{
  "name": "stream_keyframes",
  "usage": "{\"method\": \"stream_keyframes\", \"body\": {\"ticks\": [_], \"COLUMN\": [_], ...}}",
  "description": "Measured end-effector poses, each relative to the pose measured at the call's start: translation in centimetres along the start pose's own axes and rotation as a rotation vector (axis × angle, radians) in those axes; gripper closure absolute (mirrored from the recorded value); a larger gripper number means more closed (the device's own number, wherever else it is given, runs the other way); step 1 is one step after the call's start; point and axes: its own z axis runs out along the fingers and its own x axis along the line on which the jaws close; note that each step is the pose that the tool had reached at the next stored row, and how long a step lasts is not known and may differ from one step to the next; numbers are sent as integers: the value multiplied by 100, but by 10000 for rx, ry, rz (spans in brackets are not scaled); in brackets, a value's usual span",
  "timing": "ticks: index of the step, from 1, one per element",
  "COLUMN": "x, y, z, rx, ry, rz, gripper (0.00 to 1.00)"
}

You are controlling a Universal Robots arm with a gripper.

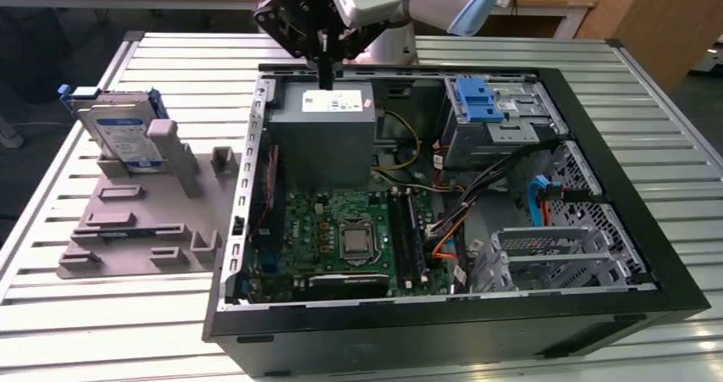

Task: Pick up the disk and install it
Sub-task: 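Reach for the disk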

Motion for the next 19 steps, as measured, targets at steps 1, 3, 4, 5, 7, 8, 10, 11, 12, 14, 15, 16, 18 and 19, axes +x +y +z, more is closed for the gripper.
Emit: {"method": "stream_keyframes", "body": {"ticks": [1, 3, 4, 5, 7, 8, 10, 11, 12, 14, 15, 16, 18, 19], "x": [2, 5, 39, 67, 70, 72, 83, 91, 91, 93, 94, 95, 97, 98], "y": [0, 0, -4, -7, -7, -7, -8, -9, -9, -10, -10, -10, -10, -10], "z": [1, 2, 20, 41, 42, 44, 50, 56, 57, 58, 59, 60, 62, 63], "rx": [0, 0, 3, 8, 8, 8, 10, 13, 14, 14, 14, 14, 15, 15], "ry": [1, 2, 38, 106, 111, 114, 136, 167, 172, 182, 184, 189, 198, 203], "rz": [0, 0, 1, 4, 4, 5, 5, 7, 7, 7, 9, 8, 8, 8], "gripper": [89, 89, 89, 89, 89, 89, 89, 89, 89, 89, 89, 89, 89, 89]}}
